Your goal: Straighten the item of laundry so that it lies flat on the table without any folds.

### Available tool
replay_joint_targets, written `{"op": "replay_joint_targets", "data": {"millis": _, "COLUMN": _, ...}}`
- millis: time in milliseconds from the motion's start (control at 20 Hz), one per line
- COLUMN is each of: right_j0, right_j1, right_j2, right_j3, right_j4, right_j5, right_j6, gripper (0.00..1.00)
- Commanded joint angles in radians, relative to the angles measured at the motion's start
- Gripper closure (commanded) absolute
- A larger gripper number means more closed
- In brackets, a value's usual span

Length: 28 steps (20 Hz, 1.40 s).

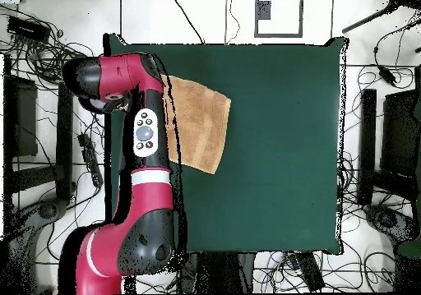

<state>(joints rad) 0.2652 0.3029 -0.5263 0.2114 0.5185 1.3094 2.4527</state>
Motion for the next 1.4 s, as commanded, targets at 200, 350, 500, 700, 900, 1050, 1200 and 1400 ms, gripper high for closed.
{"op": "replay_joint_targets", "data": {"millis": 200, "right_j0": 0.006, "right_j1": -0.069, "right_j2": 0.086, "right_j3": 0.083, "right_j4": 0.134, "right_j5": 0.11, "right_j6": 0.231, "gripper": 0.0}}
{"op": "replay_joint_targets", "data": {"millis": 350, "right_j0": 0.002, "right_j1": -0.088, "right_j2": 0.051, "right_j3": 0.065, "right_j4": 0.164, "right_j5": 0.194, "right_j6": 0.231, "gripper": 0.0}}
{"op": "replay_joint_targets", "data": {"millis": 500, "right_j0": 0.005, "right_j1": -0.093, "right_j2": 0.015, "right_j3": 0.044, "right_j4": 0.204, "right_j5": 0.251, "right_j6": 0.267, "gripper": 0.0}}
{"op": "replay_joint_targets", "data": {"millis": 700, "right_j0": 0.011, "right_j1": -0.104, "right_j2": -0.005, "right_j3": 0.029, "right_j4": 0.253, "right_j5": 0.3, "right_j6": 0.282, "gripper": 0.0}}
{"op": "replay_joint_targets", "data": {"millis": 900, "right_j0": -0.003, "right_j1": -0.136, "right_j2": -0.064, "right_j3": 0.018, "right_j4": 0.221, "right_j5": 0.41, "right_j6": 0.175, "gripper": 0.0}}
{"op": "replay_joint_targets", "data": {"millis": 1050, "right_j0": -0.001, "right_j1": -0.187, "right_j2": -0.079, "right_j3": 0.049, "right_j4": 0.162, "right_j5": 0.463, "right_j6": 0.09, "gripper": 0.0}}
{"op": "replay_joint_targets", "data": {"millis": 1200, "right_j0": -0.016, "right_j1": -0.227, "right_j2": -0.098, "right_j3": 0.049, "right_j4": 0.116, "right_j5": 0.521, "right_j6": 0.003, "gripper": 0.0}}
{"op": "replay_joint_targets", "data": {"millis": 1400, "right_j0": -0.021, "right_j1": -0.287, "right_j2": -0.096, "right_j3": 0.109, "right_j4": -0.02, "right_j5": 0.505, "right_j6": -0.168, "gripper": 0.0}}
